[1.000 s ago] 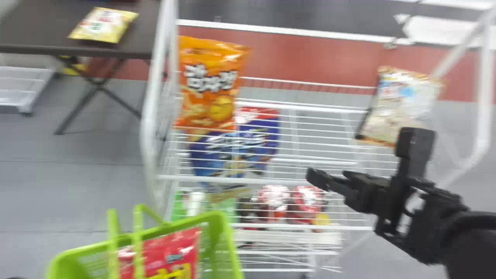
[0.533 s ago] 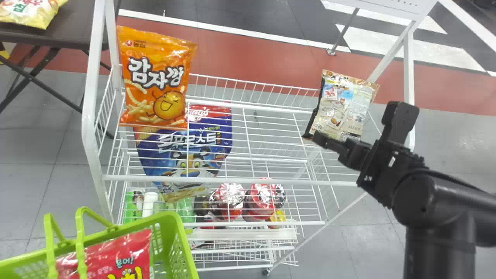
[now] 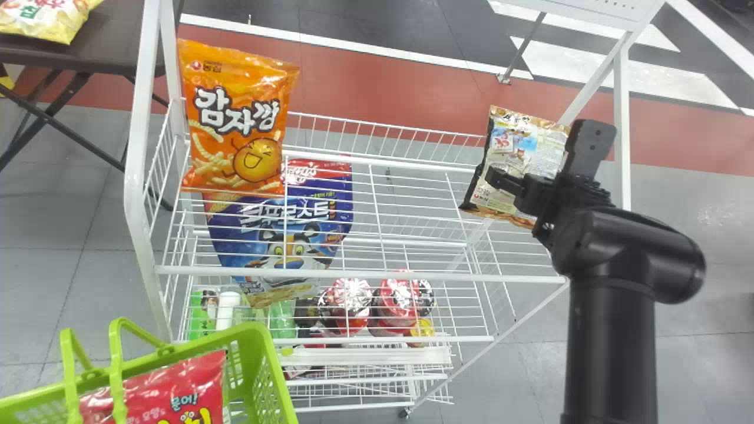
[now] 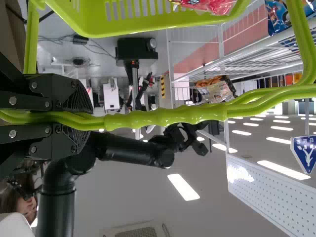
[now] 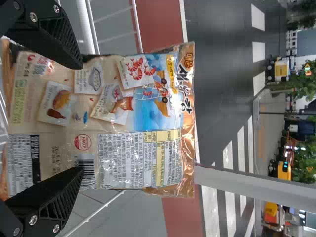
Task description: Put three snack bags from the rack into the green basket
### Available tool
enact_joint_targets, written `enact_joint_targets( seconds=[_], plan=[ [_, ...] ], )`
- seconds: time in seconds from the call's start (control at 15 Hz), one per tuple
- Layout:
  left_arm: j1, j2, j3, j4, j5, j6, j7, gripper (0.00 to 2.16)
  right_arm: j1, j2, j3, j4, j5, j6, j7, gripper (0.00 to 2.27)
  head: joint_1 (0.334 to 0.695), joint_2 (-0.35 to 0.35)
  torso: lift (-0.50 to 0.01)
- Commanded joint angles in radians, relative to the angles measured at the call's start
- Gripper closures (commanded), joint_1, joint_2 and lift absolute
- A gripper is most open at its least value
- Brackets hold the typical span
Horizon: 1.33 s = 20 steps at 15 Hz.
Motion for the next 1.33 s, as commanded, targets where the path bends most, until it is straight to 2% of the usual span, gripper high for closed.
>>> enact_joint_targets(
  seconds=[0.0, 0.07, 0.13, 0.2, 0.33, 0.6, 0.67, 0.8, 0.93, 1.2, 1.27],
  plan=[
    [0.003, 0.001, 0.005, 0.001, 0.000, 0.000, -0.010, 2.15, -0.057, 0.000, 0.028, 0.105, 0.078, -0.031, -0.034, 0.42, 0.695, -0.350, 0.000],
    [0.005, 0.001, 0.009, 0.001, 0.002, 0.000, -0.010, 2.15, -0.063, 0.002, 0.030, 0.118, 0.089, -0.031, -0.035, 0.81, 0.695, -0.350, 0.000],
    [0.005, 0.001, 0.012, 0.001, 0.002, 0.000, -0.010, 2.15, -0.061, 0.003, 0.031, 0.119, 0.089, -0.028, -0.046, 1.57, 0.695, -0.350, 0.000],
    [0.005, 0.000, 0.014, 0.001, 0.002, 0.000, -0.010, 2.15, -0.051, 0.005, 0.033, 0.116, 0.087, -0.031, -0.090, 2.21, 0.695, -0.350, 0.000],
    [0.005, 0.000, 0.012, 0.001, 0.000, 0.000, -0.010, 2.15, -0.015, 0.008, 0.044, 0.090, 0.084, -0.067, -0.129, 2.25, 0.695, -0.350, 0.000],
    [0.003, 0.000, 0.011, 0.001, 0.000, 0.000, -0.010, 2.15, 0.080, 0.010, 0.037, -0.050, 0.007, -0.070, -0.101, 2.25, 0.695, -0.350, 0.000],
    [0.003, 0.000, 0.011, 0.001, 0.000, 0.000, -0.010, 2.15, 0.115, 0.011, 0.034, -0.117, -0.034, -0.064, -0.052, 2.25, 0.695, -0.350, 0.000],
    [0.002, 0.000, 0.011, 0.002, -0.001, 0.000, -0.010, 2.15, 0.215, 0.014, 0.050, -0.287, -0.118, -0.034, -0.029, 2.25, 0.695, -0.350, 0.000],
    [-0.006, 0.000, 0.011, 0.011, -0.001, 0.000, -0.010, 2.15, 0.314, 0.030, 0.065, -0.490, -0.232, 0.141, 0.026, 2.25, 0.695, -0.350, 0.000],
    [-0.023, 0.000, 0.012, 0.031, 0.000, 0.000, -0.010, 2.15, 0.564, 0.040, 0.235, -0.797, -0.313, 0.187, 0.072, 2.25, 0.695, -0.350, 0.000],
    [-0.025, 0.001, 0.014, 0.039, 0.000, -0.003, -0.010, 2.15, 0.615, 0.040, 0.291, -0.849, -0.312, 0.187, 0.080, 2.25, 0.695, -0.277, 0.000]
  ],
)
